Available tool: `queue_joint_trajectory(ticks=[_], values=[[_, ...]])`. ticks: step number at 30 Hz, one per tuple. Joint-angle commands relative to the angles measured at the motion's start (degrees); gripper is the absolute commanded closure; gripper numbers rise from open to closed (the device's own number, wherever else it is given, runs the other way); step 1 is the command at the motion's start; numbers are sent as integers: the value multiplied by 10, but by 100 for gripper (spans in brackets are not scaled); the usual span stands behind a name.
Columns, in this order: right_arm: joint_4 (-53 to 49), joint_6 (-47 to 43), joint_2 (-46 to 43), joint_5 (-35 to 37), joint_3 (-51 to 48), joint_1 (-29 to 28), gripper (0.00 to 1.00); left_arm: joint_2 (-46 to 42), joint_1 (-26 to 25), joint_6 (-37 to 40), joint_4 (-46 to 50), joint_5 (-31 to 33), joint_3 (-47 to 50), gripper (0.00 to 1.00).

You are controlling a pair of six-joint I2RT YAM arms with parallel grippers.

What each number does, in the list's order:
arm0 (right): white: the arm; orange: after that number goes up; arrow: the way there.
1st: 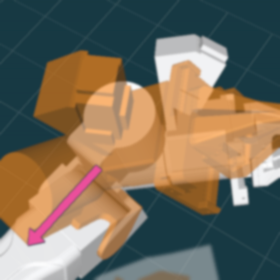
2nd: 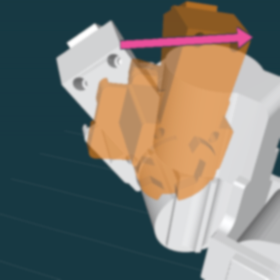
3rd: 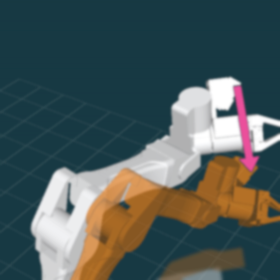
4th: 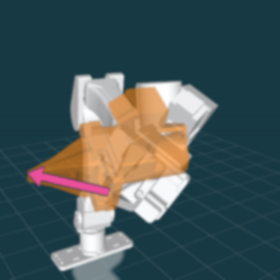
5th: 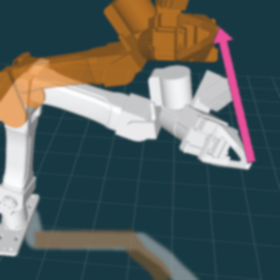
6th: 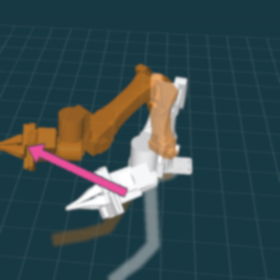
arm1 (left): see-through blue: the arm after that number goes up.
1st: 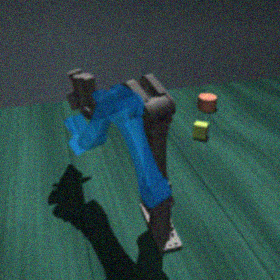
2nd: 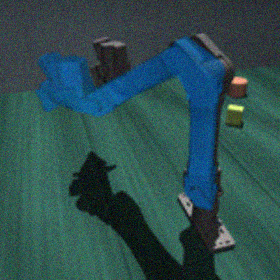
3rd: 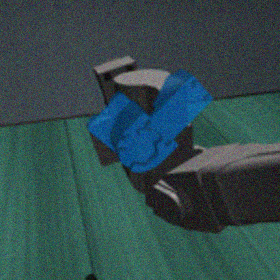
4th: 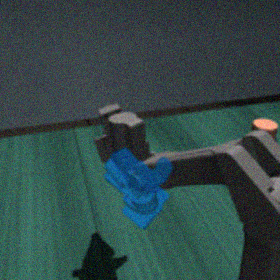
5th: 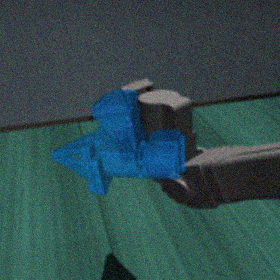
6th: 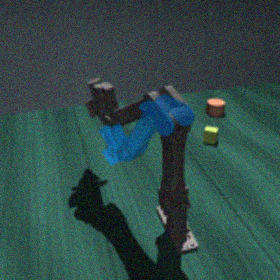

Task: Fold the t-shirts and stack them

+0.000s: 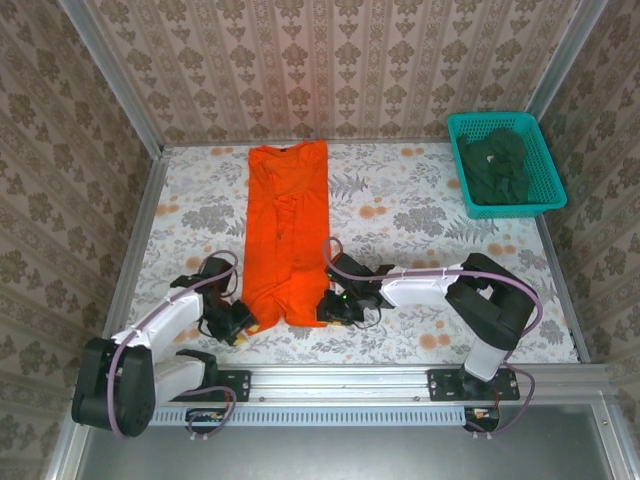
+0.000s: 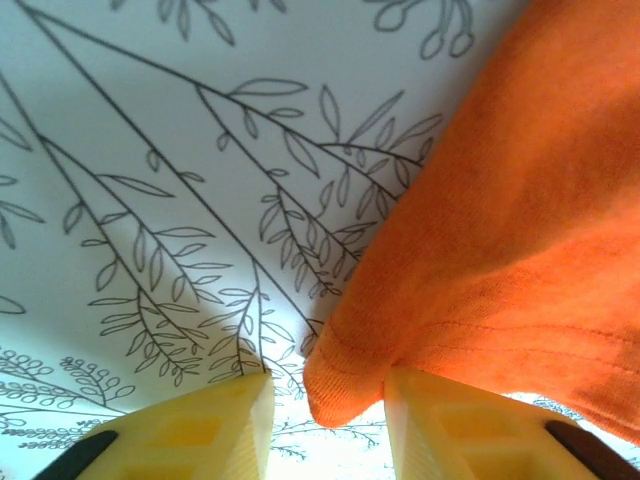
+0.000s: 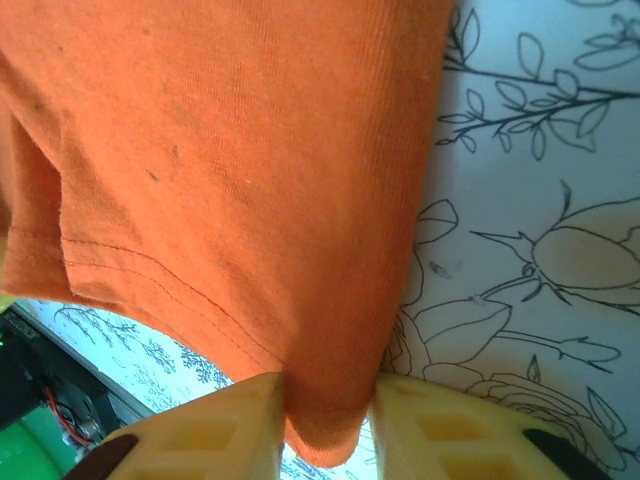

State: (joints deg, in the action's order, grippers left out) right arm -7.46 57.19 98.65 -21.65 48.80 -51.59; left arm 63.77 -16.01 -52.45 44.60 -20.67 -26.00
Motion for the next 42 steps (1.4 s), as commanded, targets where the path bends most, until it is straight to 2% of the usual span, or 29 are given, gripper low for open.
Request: queue_joint_trajectory(ticks=[1, 5, 10, 12, 18, 30, 36, 42], values=[[6, -1, 19, -10, 12, -3, 74, 14, 4, 0, -74, 12, 10, 70], [-1, -5, 20, -11, 15, -1, 84, 32, 4, 7, -84, 12, -1, 75], [-20, -9, 18, -12, 9, 5, 99, 58, 3, 47, -58, 30, -23, 95], [-20, -11, 12, -15, -1, 8, 100, 56, 2, 59, -43, 41, -26, 100], [-35, -22, -21, -25, -36, 11, 100, 26, -14, 69, -12, 61, -29, 100], [-11, 20, -103, -34, -148, 9, 100, 2, -120, 37, 38, 64, -45, 100], [-6, 36, -126, -32, -156, 8, 100, -11, -127, 39, 69, 57, -75, 100], [-22, 57, -185, -6, -125, 35, 100, -7, -121, 47, 98, 55, -156, 100]])
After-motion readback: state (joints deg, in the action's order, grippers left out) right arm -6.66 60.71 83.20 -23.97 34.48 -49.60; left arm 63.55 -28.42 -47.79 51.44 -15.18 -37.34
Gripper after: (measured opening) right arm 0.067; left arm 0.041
